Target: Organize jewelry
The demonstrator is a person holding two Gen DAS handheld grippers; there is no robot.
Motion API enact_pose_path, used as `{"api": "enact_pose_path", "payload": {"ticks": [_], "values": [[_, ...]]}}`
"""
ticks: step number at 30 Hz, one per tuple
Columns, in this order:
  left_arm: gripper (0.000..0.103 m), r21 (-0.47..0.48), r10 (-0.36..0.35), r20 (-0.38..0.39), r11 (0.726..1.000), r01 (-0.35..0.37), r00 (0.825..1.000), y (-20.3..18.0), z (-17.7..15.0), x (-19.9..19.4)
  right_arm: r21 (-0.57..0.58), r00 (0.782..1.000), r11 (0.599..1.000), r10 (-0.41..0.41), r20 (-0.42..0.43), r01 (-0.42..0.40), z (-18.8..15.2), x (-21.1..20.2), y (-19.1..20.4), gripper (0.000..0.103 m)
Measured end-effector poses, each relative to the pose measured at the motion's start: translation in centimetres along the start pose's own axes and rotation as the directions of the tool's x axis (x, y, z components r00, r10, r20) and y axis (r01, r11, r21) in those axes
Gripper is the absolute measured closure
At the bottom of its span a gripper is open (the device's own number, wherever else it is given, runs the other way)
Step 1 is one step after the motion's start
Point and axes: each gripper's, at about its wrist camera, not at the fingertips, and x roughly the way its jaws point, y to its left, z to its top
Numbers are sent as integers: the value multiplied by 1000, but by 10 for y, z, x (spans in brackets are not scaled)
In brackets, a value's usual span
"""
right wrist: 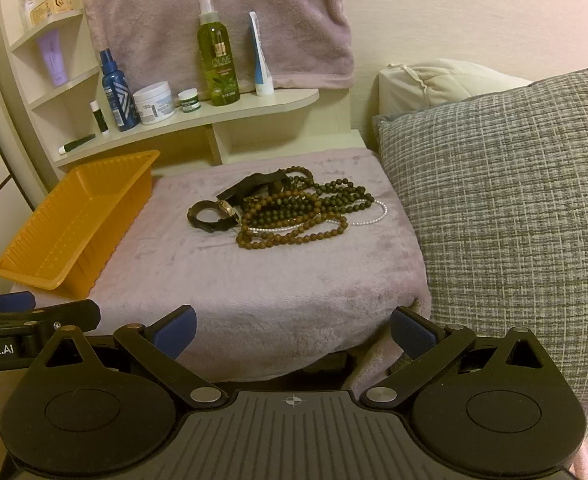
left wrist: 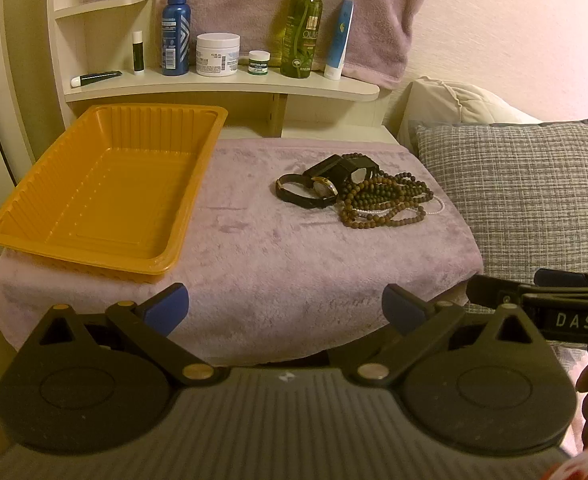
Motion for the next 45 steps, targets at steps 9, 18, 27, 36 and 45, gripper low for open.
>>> {"api": "enact_pose_path", "payload": {"ticks": [9, 18, 27, 36, 45], "values": [[1, -3, -2, -1, 1000, 2, 1000, 0, 0, -1, 1, 1000, 1000, 0, 1, 0, 0, 0, 1, 0], [1, -8, -3, -3, 1000, 3, 1000, 1, 1, -1, 2, 1000, 1000, 0, 1, 0, 0, 0, 2, 0], [1, -10, -4, -3, 1000, 4, 1000, 2, 1, -1, 2, 1000, 1000, 1, 0, -1, -1, 0, 0, 0], [1, -11, -5, -4, 1000, 5, 1000, 2, 1, -1, 2, 1000, 1000, 2, 0, -2, -1, 0, 2, 0], [1, -33, -5, 2, 999, 5, 1000, 7, 2, -3, 4, 1000, 1000, 4, 1, -4, -1, 0, 2, 0]]}}
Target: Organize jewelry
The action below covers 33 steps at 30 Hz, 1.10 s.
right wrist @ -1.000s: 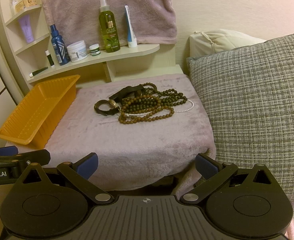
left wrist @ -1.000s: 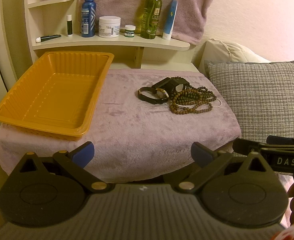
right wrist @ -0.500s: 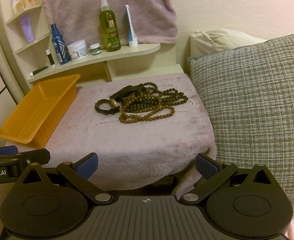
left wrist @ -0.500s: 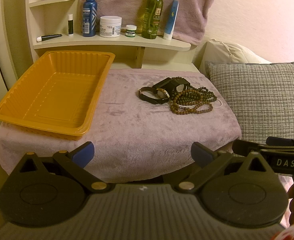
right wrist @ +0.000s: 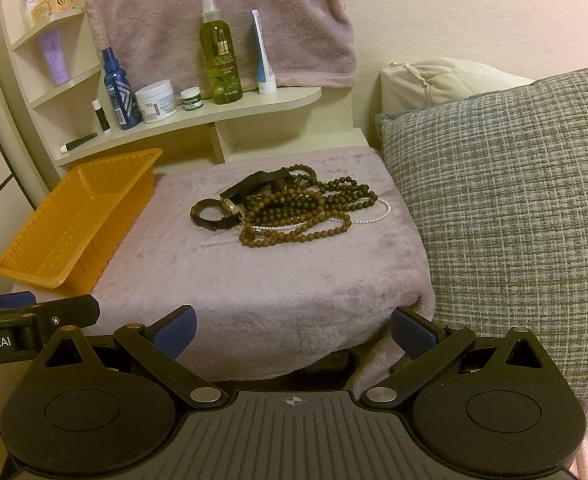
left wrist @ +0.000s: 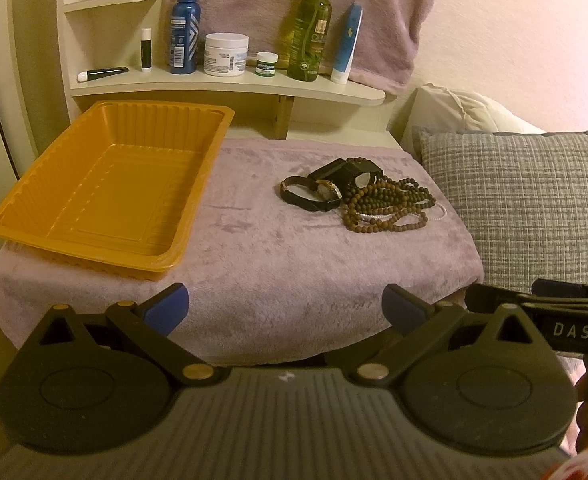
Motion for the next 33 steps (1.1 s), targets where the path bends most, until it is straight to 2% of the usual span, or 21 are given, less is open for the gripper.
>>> {"api": "enact_pose_path", "payload": {"ticks": [20, 25, 29, 33], "values": [[1, -77, -6, 8, 997, 6, 1000, 20, 4, 0, 34, 999, 999, 35, -7, -34, 1, 7, 0, 0], [3, -152, -36, 32, 988, 41, 999, 40, 5, -1, 44, 999, 998, 52, -3, -52, 1, 13, 3, 0], [8, -240, -64, 79, 967, 81, 995, 65, 7, -6, 49, 998, 997, 65, 13, -65, 2, 18, 7, 1], [16, -306, -52, 138, 947, 93, 989, 93, 10, -12, 50, 997, 996, 70, 18, -71, 6, 27, 11, 1]]}}
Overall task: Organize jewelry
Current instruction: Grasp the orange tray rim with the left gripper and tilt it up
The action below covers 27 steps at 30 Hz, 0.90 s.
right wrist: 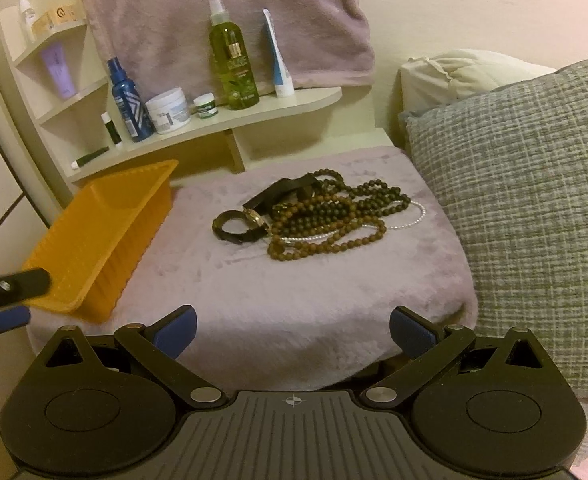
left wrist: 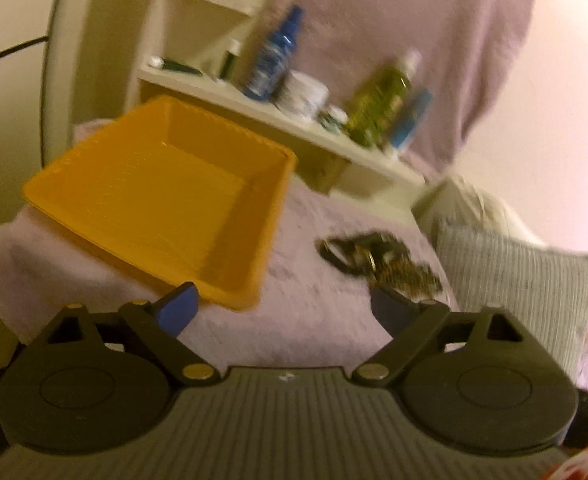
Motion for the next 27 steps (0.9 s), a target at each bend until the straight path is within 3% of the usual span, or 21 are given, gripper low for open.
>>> {"api": "enact_pose_path", "payload": {"ticks": [5, 8, 10, 12, 17, 19, 23, 27], "values": [[28, -36, 53, 84, 998, -50, 995, 36, 18, -8, -12, 1000, 1000, 4, -7, -4, 4, 12, 6, 1], [44, -27, 118, 146, 993, -115, 982, 58, 30, -14, -23, 1000, 1000, 1, -13, -1, 7, 19, 10, 1], [46, -31, 166, 170, 986, -163, 971, 75, 36, -16, -29, 1000, 1000, -5, -16, 4, 9, 24, 12, 1], [52, -67, 203, 176, 979, -194, 963, 96, 41, -12, -33, 1000, 999, -9, -14, 8, 11, 29, 12, 1], [54, -133, 276, 146, 957, -258, 950, 141, 44, 4, -29, 999, 999, -24, 26, 25, 20, 37, 11, 1], [55, -155, 273, 129, 955, -253, 953, 154, 44, 14, -27, 999, 999, -36, 32, 37, 24, 42, 10, 1], [73, -198, 213, 97, 962, -191, 972, 173, 47, 35, -32, 998, 997, -64, 18, 65, 31, 55, 12, 1], [75, -223, 152, 98, 966, -127, 984, 185, 48, 49, -43, 997, 996, -82, 5, 82, 32, 65, 15, 1]]}}
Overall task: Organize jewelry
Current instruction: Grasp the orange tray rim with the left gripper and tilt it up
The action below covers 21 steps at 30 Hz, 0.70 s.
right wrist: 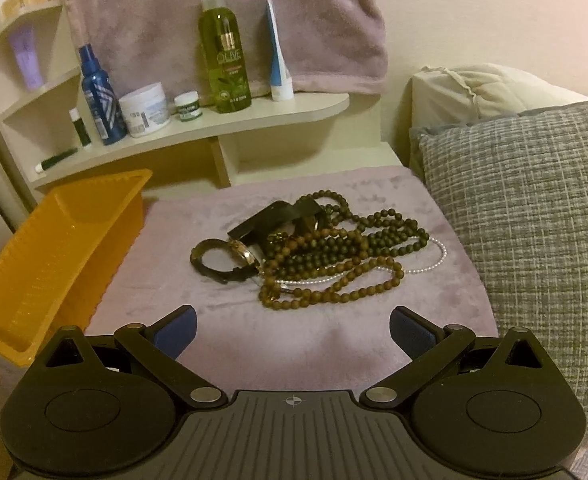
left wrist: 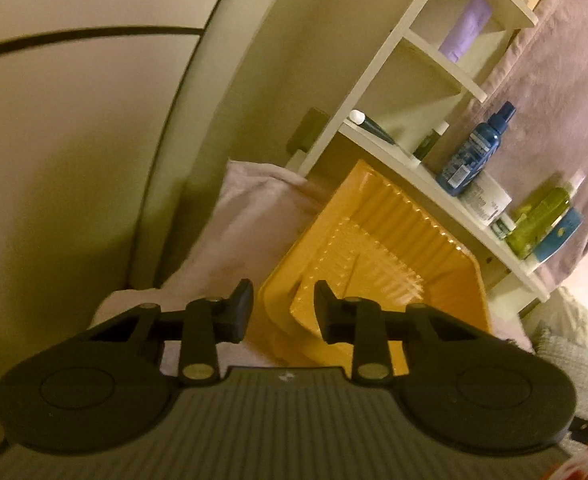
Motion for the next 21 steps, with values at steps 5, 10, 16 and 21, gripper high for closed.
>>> {"api": "enact_pose_path", "payload": {"ticks": [5, 10, 16, 21], "values": [[83, -56, -45, -10, 997, 44, 999, 6, 3, 12, -15, 1000, 1000, -12, -25, 11, 0, 12, 7, 1], [84, -75, -55, -15, 996, 54, 998, 7, 5, 15, -25, 999, 1000, -13, -35, 12, 2, 20, 12, 1], [88, -110, -65, -22, 992, 62, 998, 7, 2, 22, -20, 999, 1000, -4, -31, 3, 5, 23, 15, 1], [92, -58, -30, -16, 998, 29, 999, -5, 3, 14, -8, 999, 1000, -5, -32, 4, 3, 23, 11, 1]]}}
